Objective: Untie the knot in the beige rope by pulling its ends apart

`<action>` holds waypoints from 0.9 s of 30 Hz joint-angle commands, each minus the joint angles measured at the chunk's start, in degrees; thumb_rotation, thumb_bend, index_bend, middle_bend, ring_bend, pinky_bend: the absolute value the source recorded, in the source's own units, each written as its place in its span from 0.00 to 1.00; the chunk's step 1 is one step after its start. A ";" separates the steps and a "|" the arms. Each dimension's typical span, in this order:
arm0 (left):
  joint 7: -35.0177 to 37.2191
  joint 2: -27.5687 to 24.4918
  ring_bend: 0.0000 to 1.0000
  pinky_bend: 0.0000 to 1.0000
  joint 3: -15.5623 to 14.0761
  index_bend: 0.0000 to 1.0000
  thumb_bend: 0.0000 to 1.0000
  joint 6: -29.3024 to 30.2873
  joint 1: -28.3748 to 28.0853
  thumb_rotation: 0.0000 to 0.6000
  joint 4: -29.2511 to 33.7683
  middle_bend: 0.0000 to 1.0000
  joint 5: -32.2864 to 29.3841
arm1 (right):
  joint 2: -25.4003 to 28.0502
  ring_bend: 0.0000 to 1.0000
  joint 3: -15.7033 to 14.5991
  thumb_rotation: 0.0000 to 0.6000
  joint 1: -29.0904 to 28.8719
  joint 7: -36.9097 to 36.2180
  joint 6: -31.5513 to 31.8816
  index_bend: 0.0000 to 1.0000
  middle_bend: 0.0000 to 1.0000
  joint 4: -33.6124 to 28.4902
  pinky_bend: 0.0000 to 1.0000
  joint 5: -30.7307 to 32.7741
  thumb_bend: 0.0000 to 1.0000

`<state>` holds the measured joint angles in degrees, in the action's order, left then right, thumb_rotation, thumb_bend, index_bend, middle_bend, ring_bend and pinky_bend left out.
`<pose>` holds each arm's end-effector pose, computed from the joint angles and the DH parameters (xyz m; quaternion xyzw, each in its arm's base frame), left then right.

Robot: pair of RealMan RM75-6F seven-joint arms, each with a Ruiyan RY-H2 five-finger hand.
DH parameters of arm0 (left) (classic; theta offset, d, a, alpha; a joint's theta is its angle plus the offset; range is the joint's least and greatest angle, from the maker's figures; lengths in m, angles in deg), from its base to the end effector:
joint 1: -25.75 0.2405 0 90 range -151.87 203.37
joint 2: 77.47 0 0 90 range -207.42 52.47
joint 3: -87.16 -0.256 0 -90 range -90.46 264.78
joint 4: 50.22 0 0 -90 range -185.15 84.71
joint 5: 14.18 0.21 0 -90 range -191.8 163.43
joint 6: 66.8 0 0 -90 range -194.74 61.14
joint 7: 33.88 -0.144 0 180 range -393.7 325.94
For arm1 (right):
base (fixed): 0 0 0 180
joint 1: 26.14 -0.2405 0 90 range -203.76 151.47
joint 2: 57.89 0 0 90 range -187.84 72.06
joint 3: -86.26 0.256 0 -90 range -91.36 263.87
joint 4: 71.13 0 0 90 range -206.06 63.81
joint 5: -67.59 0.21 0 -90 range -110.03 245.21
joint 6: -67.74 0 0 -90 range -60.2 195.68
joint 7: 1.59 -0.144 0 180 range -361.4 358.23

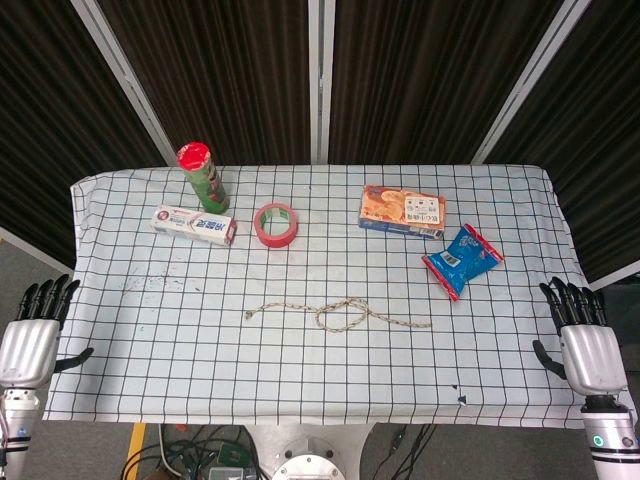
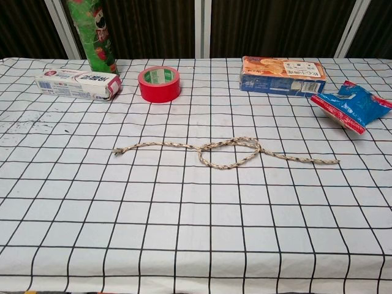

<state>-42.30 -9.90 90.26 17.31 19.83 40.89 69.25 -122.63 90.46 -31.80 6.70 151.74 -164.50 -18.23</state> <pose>-0.3129 0.1875 0.1422 -0.6079 -0.3645 -0.3507 0.6121 -0.3032 -0.1898 0.1548 0.6172 -0.3479 0.3609 0.6064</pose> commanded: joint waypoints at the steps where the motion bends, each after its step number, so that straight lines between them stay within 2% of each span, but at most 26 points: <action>1: 0.12 0.09 0.00 0.01 0.00 0.02 0.02 -0.18 -0.10 1.00 0.00 0.00 -0.08 | 0.20 0.00 0.04 1.00 -0.14 0.30 -0.21 0.00 0.00 -0.29 0.00 0.14 0.25; 12: 0.66 0.12 0.00 0.01 0.17 0.02 0.02 -1.25 -0.99 1.00 0.19 0.00 0.13 | 0.64 0.00 0.61 1.00 -0.15 -0.38 -0.22 0.00 0.00 -0.78 0.00 1.28 0.25; 18: 3.28 -0.24 0.00 0.03 -0.60 0.04 0.02 -4.37 -3.08 1.00 2.29 0.00 2.30 | 1.29 0.00 0.50 1.00 -0.28 -0.35 -0.24 0.00 0.00 -0.51 0.00 0.83 0.25; 22: -0.36 1.78 0.00 0.06 0.36 0.07 0.02 -6.69 -6.04 1.00 3.30 0.01 3.42 | 2.05 0.00 0.81 1.00 -0.26 -0.56 0.01 0.00 0.00 -0.81 0.00 1.02 0.25; 27: -6.79 5.96 0.00 0.12 2.18 0.14 0.02 -10.78 -10.22 1.00 3.45 0.07 2.32 | 2.86 0.00 0.89 1.00 -0.27 0.53 0.21 0.00 0.00 -1.44 0.00 0.97 0.25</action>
<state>-46.61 -6.06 91.41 8.92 11.82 43.89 72.14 -119.92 91.37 -32.07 7.06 151.93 -165.81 -17.23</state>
